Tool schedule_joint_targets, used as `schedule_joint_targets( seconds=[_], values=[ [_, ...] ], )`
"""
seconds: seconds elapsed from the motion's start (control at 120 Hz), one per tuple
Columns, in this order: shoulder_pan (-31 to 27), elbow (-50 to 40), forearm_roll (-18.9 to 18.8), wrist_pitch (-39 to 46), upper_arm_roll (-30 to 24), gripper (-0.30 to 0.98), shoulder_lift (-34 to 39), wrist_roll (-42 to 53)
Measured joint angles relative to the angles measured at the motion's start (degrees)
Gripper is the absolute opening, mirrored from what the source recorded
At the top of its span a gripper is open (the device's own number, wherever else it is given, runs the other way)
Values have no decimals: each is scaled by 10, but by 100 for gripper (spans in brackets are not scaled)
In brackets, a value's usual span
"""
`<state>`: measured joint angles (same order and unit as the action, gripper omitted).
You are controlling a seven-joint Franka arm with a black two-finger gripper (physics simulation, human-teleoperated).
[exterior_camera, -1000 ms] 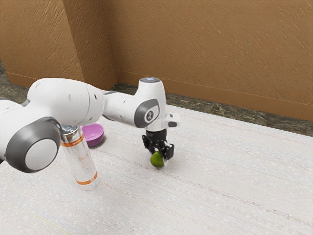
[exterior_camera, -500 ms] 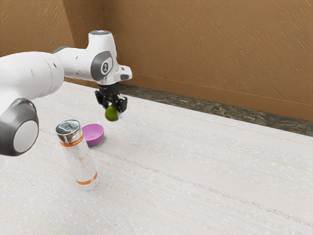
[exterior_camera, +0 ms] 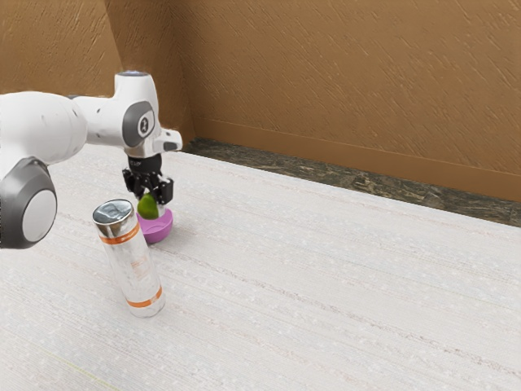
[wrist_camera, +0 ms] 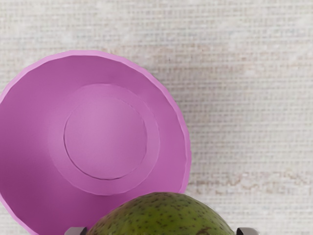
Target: Place the pear in the bowl.
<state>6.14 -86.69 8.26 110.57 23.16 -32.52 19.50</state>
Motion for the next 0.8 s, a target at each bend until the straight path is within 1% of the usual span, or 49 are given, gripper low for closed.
schedule_joint_targets(
  seconds=[0.333,0.458,0.8],
  values=[
    [-30,25,2,1,-9,30,-36,21],
    [-52,41,1,0,-36,30,-46,27],
    [-78,78,0,-4,-49,31,-64,38]
  ],
)
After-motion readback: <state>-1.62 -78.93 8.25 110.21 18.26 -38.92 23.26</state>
